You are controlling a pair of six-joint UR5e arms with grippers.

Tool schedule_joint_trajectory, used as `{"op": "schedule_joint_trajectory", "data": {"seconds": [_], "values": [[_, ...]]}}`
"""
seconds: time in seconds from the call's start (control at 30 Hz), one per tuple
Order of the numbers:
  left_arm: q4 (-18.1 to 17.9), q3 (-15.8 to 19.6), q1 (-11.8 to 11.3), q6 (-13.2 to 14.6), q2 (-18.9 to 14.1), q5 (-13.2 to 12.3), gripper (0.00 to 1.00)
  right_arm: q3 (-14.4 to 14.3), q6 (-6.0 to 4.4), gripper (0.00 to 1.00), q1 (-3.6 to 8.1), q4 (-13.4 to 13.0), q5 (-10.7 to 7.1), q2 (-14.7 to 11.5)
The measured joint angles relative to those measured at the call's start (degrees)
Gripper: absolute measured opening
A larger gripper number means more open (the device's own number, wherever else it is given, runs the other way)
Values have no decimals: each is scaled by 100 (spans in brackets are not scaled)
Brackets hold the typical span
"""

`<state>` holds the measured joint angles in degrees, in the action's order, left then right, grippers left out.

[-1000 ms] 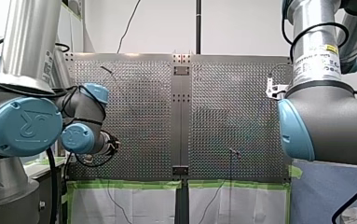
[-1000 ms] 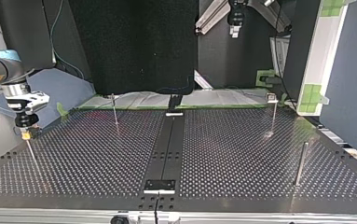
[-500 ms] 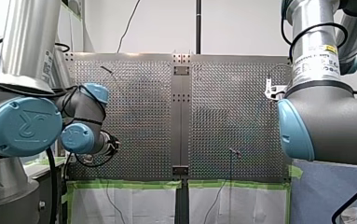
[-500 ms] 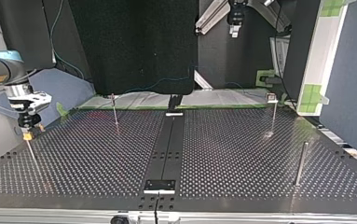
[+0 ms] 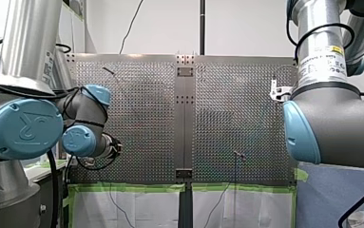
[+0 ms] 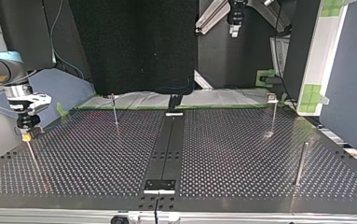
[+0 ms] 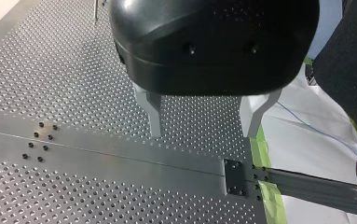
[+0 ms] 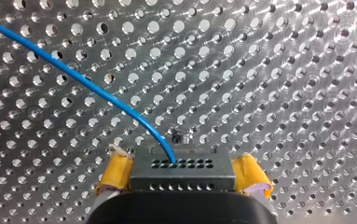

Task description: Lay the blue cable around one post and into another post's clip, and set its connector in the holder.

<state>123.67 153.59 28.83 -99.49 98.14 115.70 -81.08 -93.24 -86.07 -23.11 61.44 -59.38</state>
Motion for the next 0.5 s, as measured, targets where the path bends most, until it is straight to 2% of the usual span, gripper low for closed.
{"op": "schedule_joint_trajectory", "data": {"seconds": [0.27, 0.5], "values": [[0, 0, 2, -1, 2, 0, 81, 0, 14, 98, 0, 29, 4, 0], [0, 1, 2, -2, 2, 0, 81, 0, 23, 98, 0, 63, 101, -1]]}}
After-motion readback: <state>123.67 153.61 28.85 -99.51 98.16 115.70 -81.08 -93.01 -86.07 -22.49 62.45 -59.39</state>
